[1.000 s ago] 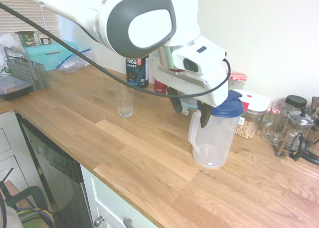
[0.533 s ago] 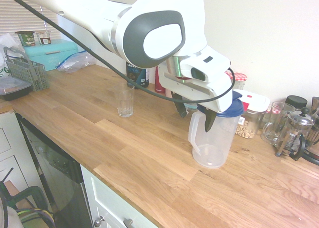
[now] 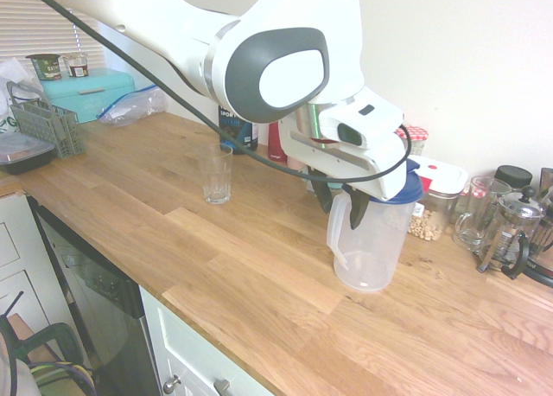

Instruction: Pour me some water

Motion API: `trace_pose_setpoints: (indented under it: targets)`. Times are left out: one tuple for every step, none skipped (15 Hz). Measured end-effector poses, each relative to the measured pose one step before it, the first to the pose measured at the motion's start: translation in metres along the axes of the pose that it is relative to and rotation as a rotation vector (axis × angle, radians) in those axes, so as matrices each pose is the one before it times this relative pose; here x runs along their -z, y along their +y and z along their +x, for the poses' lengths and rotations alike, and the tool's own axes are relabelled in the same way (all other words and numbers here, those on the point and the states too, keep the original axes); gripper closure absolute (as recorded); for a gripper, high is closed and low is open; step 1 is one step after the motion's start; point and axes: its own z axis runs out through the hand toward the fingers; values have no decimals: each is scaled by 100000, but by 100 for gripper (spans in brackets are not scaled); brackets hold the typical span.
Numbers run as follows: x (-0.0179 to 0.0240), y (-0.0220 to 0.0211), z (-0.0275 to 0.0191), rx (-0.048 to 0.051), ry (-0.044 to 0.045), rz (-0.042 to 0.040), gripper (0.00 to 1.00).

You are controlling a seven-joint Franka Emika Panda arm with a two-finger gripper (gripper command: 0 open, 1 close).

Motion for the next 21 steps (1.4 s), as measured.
trace_pose_setpoints:
  targets:
    - [-28, -63, 86, 137, 58, 9, 100]
    - [20, -26, 37, 146, 51, 30, 100]
    - [6, -3, 5, 117, 12, 8, 100]
    - [-17, 0, 0, 126, -29, -24, 100]
    - [-66, 0, -3, 120, -109, -93, 100]
    - [-109, -4, 1, 73, -128, -113, 100]
    - [-81, -6, 37, -24, 86, 53, 100]
    - [-71, -11, 39, 70, 35, 9, 100]
    - [2, -29, 56, 27, 60, 33, 100]
    - [4, -7, 18, 37, 19, 12, 100]
    - [11, 6, 14, 314, -41, -31, 100]
    - [134, 12, 28, 1295, -304, -304, 100]
    - [445, 44, 98, 2315, -841, -646, 100]
    - [977, 89, 207, 2993, -625, -421, 100]
    - [1599, 159, 276, 3745, -198, -192, 100]
    - [2038, 254, 152, 5407, -271, -226, 100]
    - [2089, 177, -225, 6220, -571, -431, 100]
    - [1802, -77, -569, 5883, -196, -1068, 100]
    - [1300, -437, -784, 5601, -346, -1172, 100]
    - [939, -995, -920, 5830, -877, -1071, 100]
    - [705, -1316, -796, 6051, -887, -1401, 100]
